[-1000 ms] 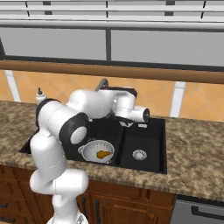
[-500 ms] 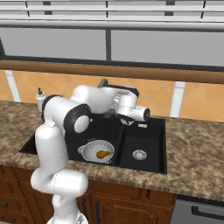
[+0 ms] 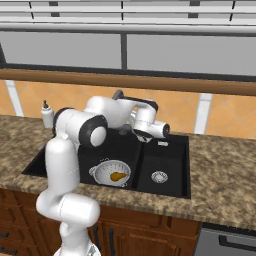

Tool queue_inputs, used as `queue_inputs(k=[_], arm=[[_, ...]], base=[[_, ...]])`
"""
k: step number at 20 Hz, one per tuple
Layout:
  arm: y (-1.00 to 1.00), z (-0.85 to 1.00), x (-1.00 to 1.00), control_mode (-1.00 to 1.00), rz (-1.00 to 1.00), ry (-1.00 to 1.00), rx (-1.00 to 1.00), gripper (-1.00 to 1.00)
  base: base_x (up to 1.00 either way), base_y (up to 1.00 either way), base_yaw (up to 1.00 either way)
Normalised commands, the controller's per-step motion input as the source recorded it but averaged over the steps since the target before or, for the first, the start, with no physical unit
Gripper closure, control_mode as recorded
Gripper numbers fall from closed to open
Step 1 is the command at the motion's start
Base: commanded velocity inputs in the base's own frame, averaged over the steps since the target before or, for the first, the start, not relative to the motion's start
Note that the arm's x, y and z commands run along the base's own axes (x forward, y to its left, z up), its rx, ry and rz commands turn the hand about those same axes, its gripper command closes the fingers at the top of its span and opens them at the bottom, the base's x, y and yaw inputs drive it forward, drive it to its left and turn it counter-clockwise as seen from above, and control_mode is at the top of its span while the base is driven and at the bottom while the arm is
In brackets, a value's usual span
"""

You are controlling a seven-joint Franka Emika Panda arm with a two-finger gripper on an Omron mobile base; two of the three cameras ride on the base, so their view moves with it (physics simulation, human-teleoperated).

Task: Put the colander in the sink, put the pear in the colander, and turn on the sink faucet and pour water over the colander.

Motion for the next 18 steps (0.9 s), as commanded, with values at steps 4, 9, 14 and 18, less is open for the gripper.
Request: queue_inputs(k=[4,9,14,18], arm=[[0.01,-0.13,0.32,-1.0,0.0,0.0,0.0,-1.0],[0.0,-0.16,0.29,-1.0,0.0,0.0,0.0,-1.0],[0.0,-0.14,0.28,-1.0,0.0,0.0,0.0,-1.0],[0.0,-0.1,0.25,-1.0,0.0,0.0,0.0,-1.0]], base=[[0.0,0.0,0.0],[0.0,0.0,0.0],[0.0,0.0,0.0],[0.0,0.0,0.0]])
